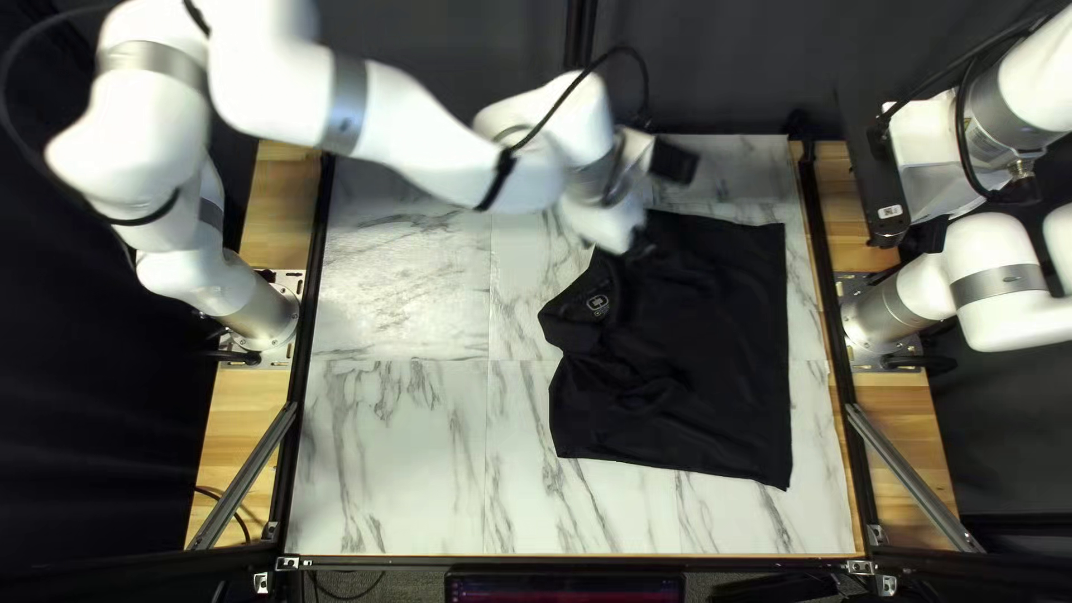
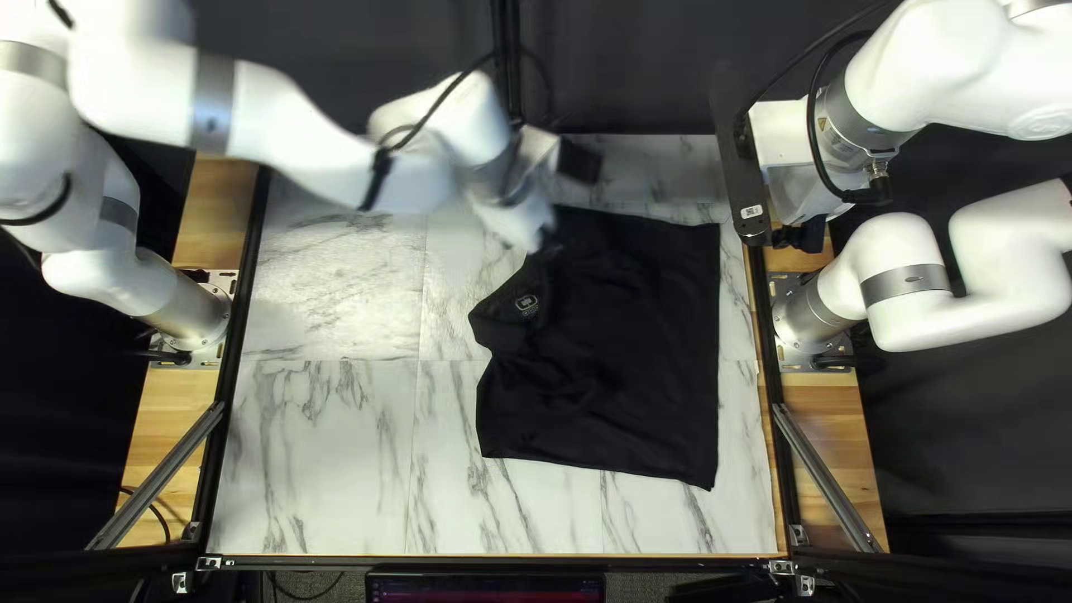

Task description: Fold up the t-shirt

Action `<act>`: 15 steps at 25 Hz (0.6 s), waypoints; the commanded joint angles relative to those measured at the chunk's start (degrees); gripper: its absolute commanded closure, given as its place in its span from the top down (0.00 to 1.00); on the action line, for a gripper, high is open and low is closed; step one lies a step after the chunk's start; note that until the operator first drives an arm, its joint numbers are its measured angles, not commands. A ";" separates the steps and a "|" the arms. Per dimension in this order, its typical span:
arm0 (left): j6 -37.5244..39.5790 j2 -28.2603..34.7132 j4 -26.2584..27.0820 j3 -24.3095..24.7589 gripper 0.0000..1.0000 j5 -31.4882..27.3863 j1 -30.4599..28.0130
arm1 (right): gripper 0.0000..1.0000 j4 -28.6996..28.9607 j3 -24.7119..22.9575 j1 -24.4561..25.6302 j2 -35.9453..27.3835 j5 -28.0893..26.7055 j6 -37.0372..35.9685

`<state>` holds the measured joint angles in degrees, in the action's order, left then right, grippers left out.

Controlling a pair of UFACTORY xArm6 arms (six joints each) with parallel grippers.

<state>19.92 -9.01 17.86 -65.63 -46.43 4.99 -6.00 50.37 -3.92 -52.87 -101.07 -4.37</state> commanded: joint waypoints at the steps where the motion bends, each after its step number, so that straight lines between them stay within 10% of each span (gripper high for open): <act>1: -5.36 0.19 -4.29 1.13 1.00 -4.17 -2.79 | 1.00 0.00 0.00 0.00 0.00 0.00 0.00; 9: -4.78 0.24 -4.55 1.51 1.00 -3.64 -3.24 | 1.00 0.00 0.00 0.00 0.00 0.00 0.00; 15: -6.07 -3.61 -20.10 -2.24 1.00 -4.22 -11.50 | 1.00 0.00 0.00 0.00 0.00 0.00 0.00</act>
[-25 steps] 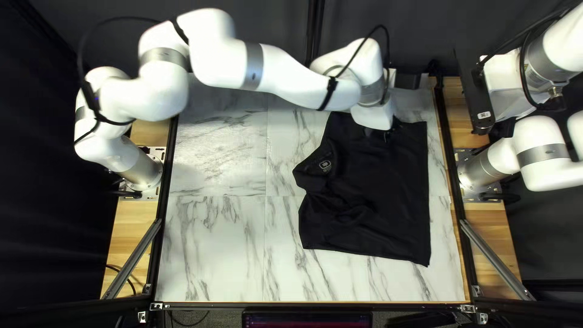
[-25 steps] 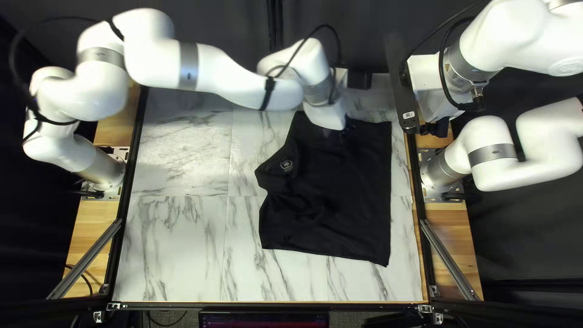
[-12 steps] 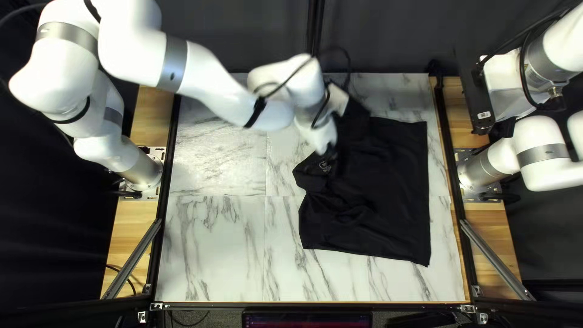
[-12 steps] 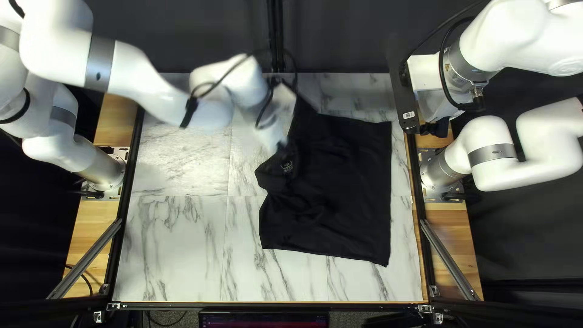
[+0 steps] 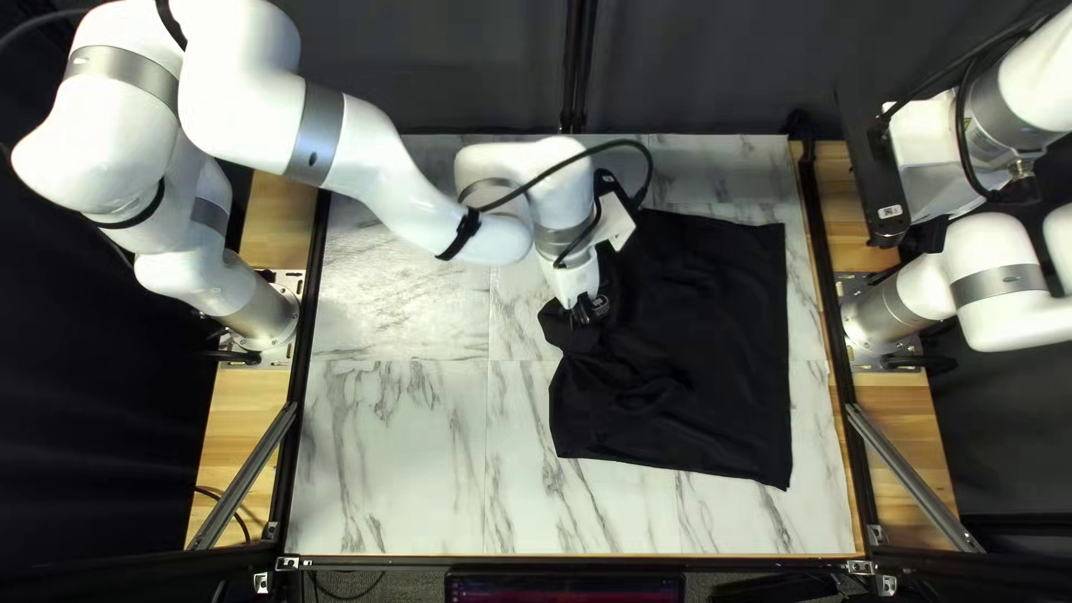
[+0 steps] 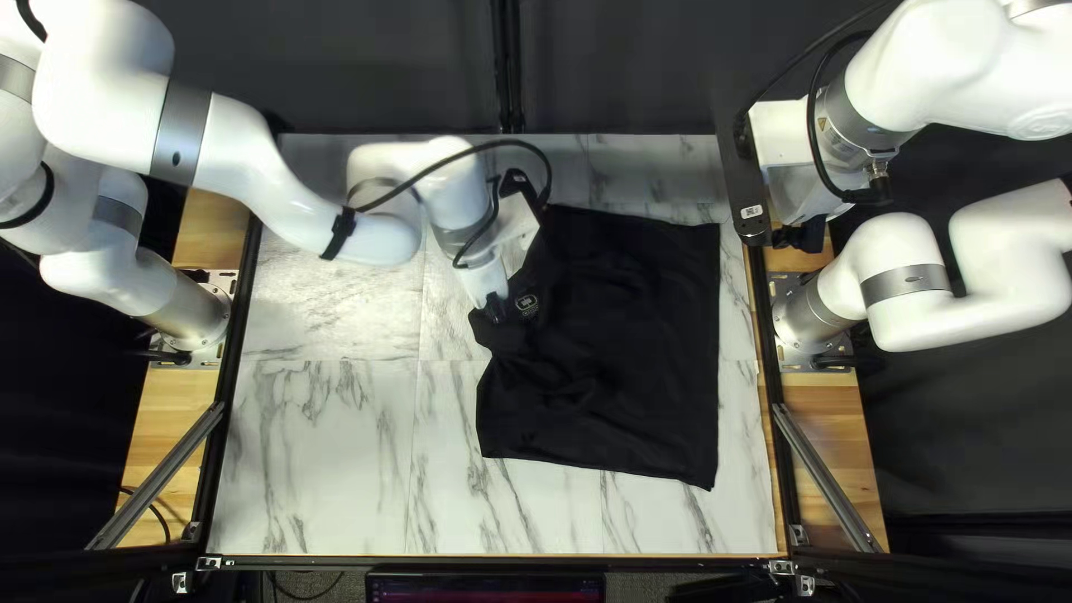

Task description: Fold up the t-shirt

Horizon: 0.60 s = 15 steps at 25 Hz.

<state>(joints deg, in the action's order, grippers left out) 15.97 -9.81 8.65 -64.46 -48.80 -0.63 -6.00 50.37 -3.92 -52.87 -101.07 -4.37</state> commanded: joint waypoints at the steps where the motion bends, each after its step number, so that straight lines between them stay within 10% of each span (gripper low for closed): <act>1: -3.06 -3.55 -13.74 -4.74 1.00 -3.72 -7.05 | 1.00 0.00 0.00 0.00 0.00 0.00 0.00; 11: -3.22 -3.48 -16.00 -4.84 1.00 -4.92 -7.73 | 1.00 0.00 0.00 0.00 0.00 0.00 0.00; 15: -7.18 -2.11 -14.88 1.41 1.00 4.92 -7.01 | 1.00 0.00 0.00 0.00 0.00 0.00 0.00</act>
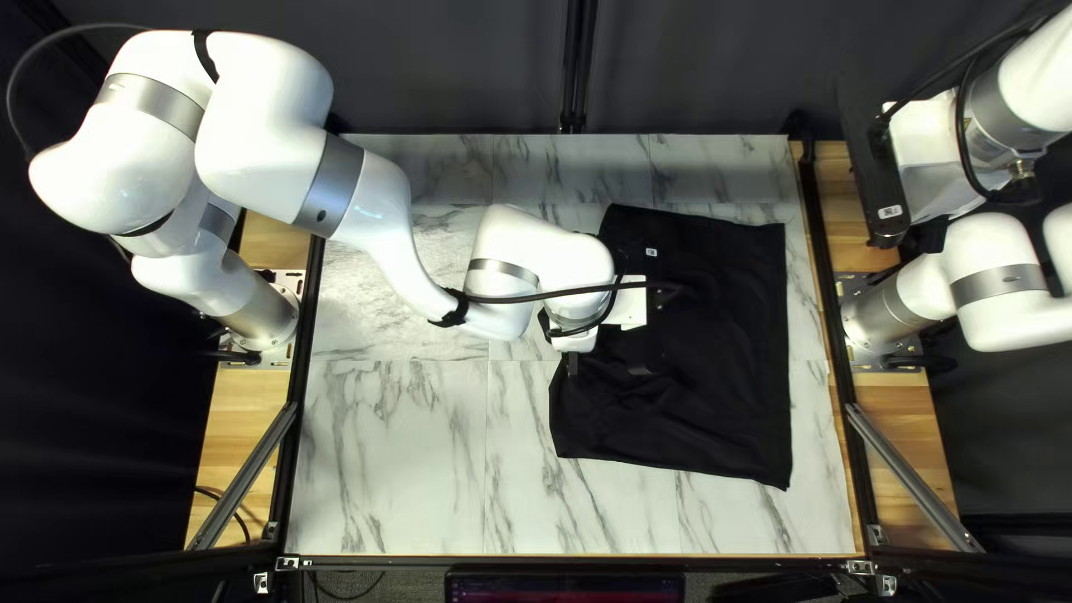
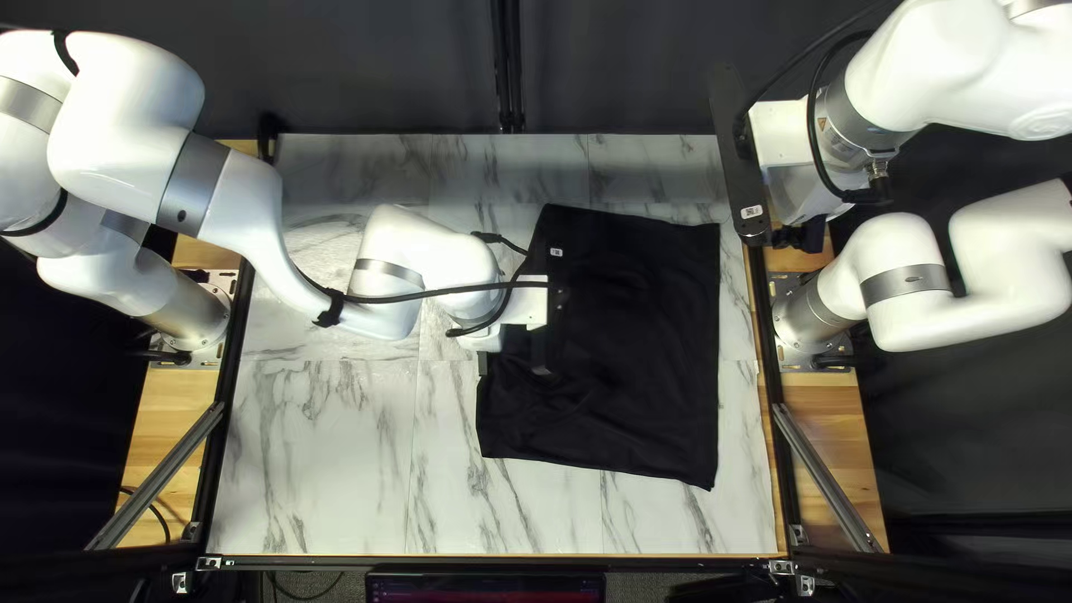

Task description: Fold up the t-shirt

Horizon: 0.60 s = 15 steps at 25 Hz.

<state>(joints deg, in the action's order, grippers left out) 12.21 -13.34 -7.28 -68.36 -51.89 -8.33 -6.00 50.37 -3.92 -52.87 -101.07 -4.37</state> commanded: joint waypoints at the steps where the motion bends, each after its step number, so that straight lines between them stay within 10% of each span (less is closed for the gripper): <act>1: -4.38 1.78 1.33 6.44 1.00 9.71 0.87 | 1.00 0.00 0.00 0.00 0.00 0.00 0.00; 15: -13.80 -1.10 1.80 9.77 1.00 16.55 0.94 | 1.00 0.00 0.00 0.00 0.00 0.00 0.00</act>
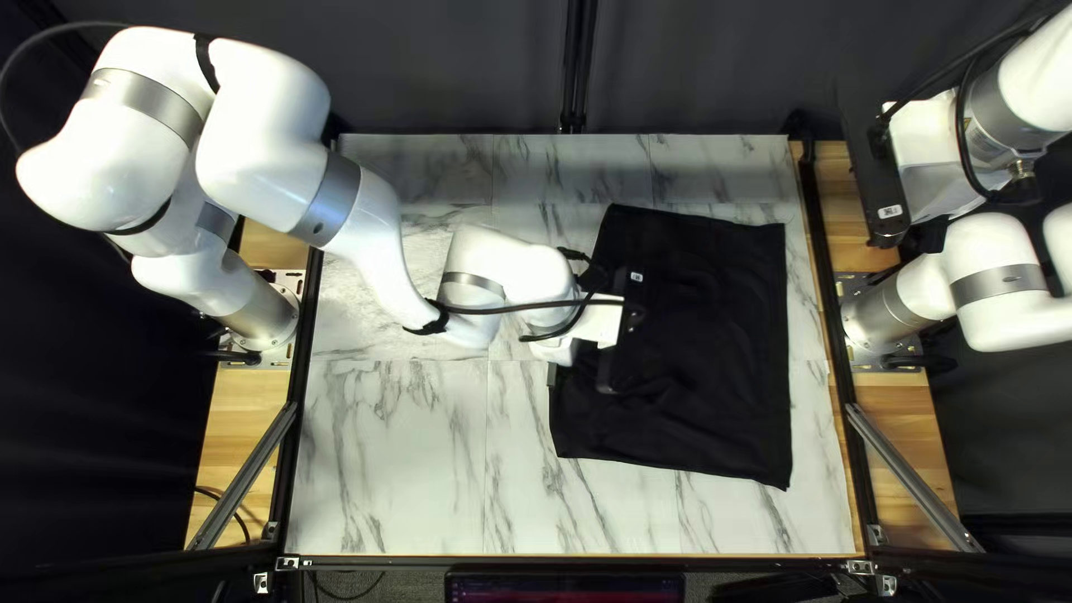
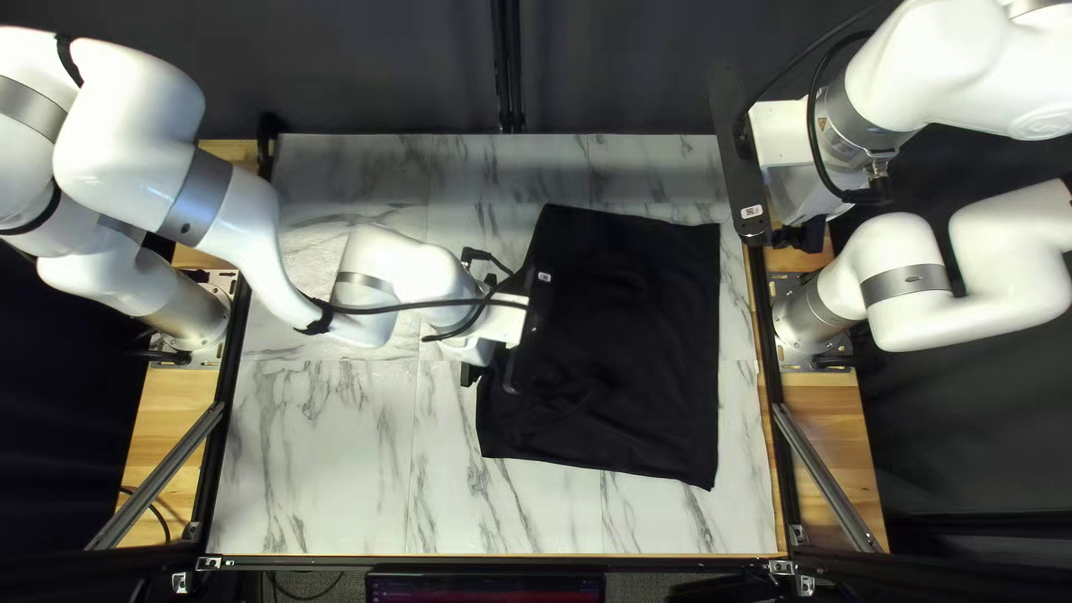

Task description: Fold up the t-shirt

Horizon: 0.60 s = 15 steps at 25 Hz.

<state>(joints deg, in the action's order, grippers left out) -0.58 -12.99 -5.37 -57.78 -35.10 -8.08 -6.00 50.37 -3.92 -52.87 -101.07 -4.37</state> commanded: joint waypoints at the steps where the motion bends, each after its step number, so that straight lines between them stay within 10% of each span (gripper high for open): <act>1: -1.25 -2.00 0.08 -1.10 1.00 -0.21 0.98 | 1.00 0.00 0.00 0.00 0.00 0.00 0.00; 4: -1.91 -2.85 1.19 -1.82 1.00 -0.47 1.41 | 1.00 0.00 0.00 0.00 0.00 0.00 0.00; 5: -2.42 -3.19 2.11 -1.92 0.85 -0.31 1.71 | 1.00 0.00 0.00 0.00 0.00 0.00 0.00; 6: -2.72 -3.38 2.77 -1.95 0.61 -0.24 1.90 | 1.00 0.00 0.00 0.00 0.00 0.00 0.00; 7: -2.88 -3.48 3.11 -1.88 0.00 -0.15 1.99 | 1.00 0.00 0.00 0.00 0.00 0.00 0.00; 15: -4.21 -3.28 5.29 -1.76 0.00 -1.29 2.55 | 1.00 0.00 0.00 0.00 0.00 0.00 0.00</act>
<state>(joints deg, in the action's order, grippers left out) -4.55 -16.39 -0.38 -59.45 -35.96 -5.64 -6.00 50.37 -3.92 -52.87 -101.07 -4.37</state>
